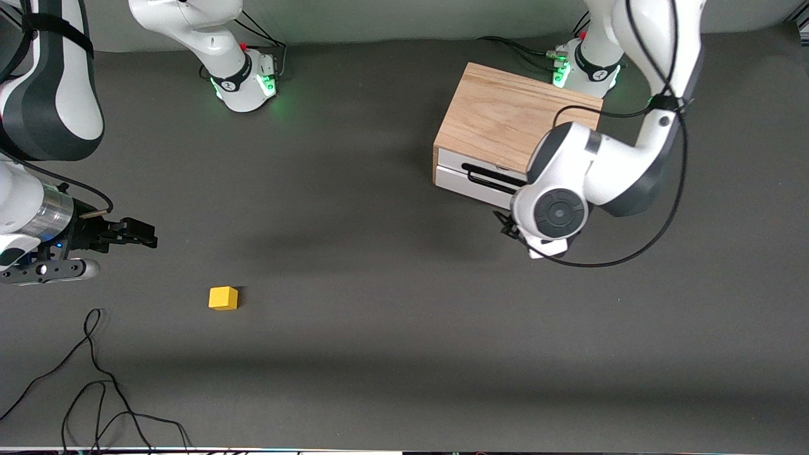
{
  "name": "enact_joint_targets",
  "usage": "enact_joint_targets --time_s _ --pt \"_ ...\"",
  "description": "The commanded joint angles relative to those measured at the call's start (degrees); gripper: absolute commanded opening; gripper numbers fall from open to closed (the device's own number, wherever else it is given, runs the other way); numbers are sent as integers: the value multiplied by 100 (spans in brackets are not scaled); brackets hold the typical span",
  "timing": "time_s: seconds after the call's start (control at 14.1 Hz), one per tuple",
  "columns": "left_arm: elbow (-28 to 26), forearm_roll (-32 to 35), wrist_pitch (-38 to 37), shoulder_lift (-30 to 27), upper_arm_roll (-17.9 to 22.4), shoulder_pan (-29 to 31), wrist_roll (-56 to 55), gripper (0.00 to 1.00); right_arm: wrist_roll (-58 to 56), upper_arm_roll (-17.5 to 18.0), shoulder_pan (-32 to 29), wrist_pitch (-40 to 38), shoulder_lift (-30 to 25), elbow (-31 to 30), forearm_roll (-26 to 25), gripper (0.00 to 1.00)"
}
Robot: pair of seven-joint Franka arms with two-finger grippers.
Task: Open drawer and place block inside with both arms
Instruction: 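Reach the left gripper to the drawer's black handle and grip it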
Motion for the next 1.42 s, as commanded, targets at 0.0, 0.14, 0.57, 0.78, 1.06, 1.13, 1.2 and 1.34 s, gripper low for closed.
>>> enact_joint_targets --time_s 0.0,0.14,0.57,0.78,1.06,1.13,1.2,1.34 --pt "-70 -23 44 152 33 -63 -174 95 44 6 -16 -14 85 132 51 100" --pt "-263 -31 122 232 24 -72 -34 92 61 6 2 -14 85 150 51 100" --pt "-510 -40 509 294 -64 -81 -34 57 17 6 72 -57 67 141 43 100" --pt "-466 -31 518 268 -64 -108 -42 0 26 6 72 -66 58 168 43 100" --pt "-361 12 684 224 -55 -55 -34 0 43 6 90 -75 41 159 43 100" --pt "-326 39 764 224 -55 -55 -34 0 35 6 90 -75 32 159 43 100" --pt "-239 48 825 232 -55 -63 -34 0 26 15 90 -75 32 167 51 100" --pt "-2 161 844 241 -38 -55 -25 0 43 15 90 -66 32 176 51 100"
